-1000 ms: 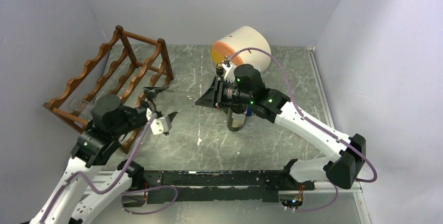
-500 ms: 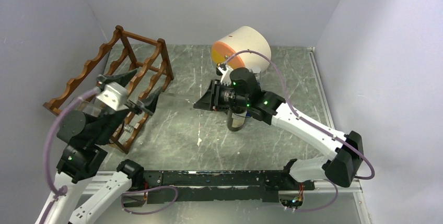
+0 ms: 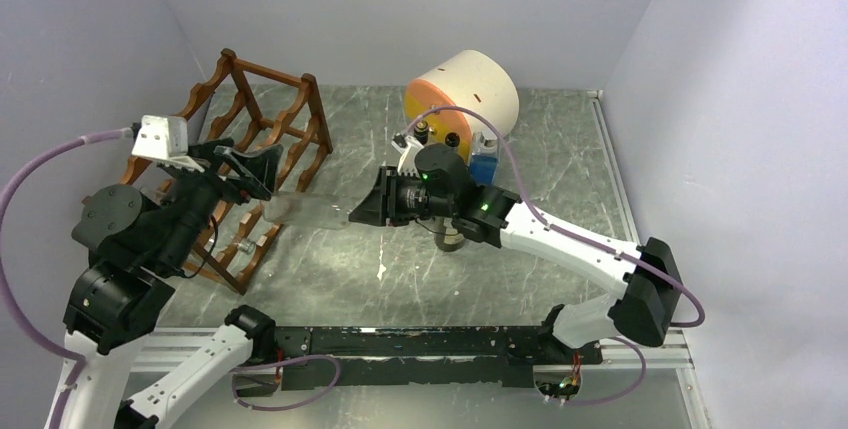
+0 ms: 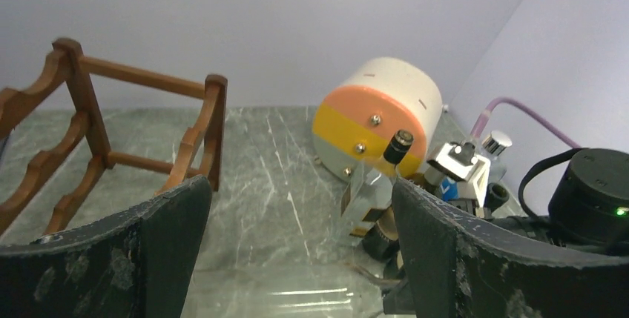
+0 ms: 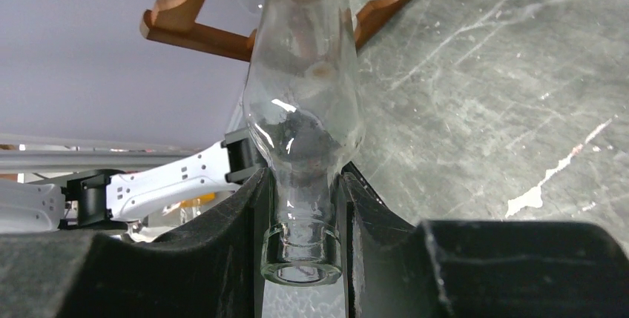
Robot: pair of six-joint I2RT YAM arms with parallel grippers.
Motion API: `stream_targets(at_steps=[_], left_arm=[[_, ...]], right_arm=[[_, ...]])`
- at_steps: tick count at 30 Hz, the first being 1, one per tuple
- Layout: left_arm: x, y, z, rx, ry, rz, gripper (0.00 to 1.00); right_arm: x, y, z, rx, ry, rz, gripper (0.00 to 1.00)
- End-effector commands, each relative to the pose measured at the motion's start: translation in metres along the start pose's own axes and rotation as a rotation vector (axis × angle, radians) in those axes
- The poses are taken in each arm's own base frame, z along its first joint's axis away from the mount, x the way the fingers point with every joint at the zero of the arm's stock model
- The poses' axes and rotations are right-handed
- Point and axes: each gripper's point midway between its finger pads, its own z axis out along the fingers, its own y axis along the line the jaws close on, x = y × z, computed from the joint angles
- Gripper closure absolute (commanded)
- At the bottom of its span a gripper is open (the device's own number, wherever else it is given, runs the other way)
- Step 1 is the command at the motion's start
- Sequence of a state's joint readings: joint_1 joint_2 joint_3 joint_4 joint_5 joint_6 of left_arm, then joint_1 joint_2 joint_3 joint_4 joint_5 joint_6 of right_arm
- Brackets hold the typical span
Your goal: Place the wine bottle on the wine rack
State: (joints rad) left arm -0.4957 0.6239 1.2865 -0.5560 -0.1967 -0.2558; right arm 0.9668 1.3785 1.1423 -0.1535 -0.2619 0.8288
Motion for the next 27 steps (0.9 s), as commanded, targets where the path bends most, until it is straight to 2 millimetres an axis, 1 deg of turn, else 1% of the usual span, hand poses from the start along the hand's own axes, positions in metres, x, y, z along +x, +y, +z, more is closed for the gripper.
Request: stream_targets(at_steps=[1,6,10,14,18,22,25,27], left_arm=[[0.021,0.003,-0.002,-0.017,0.091,-0.018,0.05],[0.025,0.0,-0.001,-0.005,0.115,-0.009,0.05],[0.018,0.001,-0.001,-0.024,0.136,-0.01,0.05],[0.021,0.001,-0.001,-0.036,0.173,-0.004,0.05],[0.023,-0.002,0.0,-0.015,0.182,0.002,0.05],[0.024,-0.003,0.0,-0.01,0.196,0.009,0.05],[0.028,-0.003,0.001,-0.005,0.207,0.013,0.05],[0.029,-0.004,0.001,0.0,0.212,0.013,0.05]], right_arm=[[-0.032,0.037,0.002,-0.124,-0.13,-0.03,1.0],[-0.035,0.042,0.01,-0.142,-0.147,-0.018,1.0],[-0.028,0.045,0.022,-0.157,-0.13,-0.016,1.0],[-0.031,0.05,0.029,-0.184,-0.151,-0.009,1.0],[-0.037,0.062,0.028,-0.246,-0.195,0.021,1.0],[-0.046,0.063,0.022,-0.235,-0.248,0.028,1.0],[-0.047,0.063,0.022,-0.234,-0.259,0.027,1.0],[-0.045,0.063,0.026,-0.244,-0.248,0.033,1.0]])
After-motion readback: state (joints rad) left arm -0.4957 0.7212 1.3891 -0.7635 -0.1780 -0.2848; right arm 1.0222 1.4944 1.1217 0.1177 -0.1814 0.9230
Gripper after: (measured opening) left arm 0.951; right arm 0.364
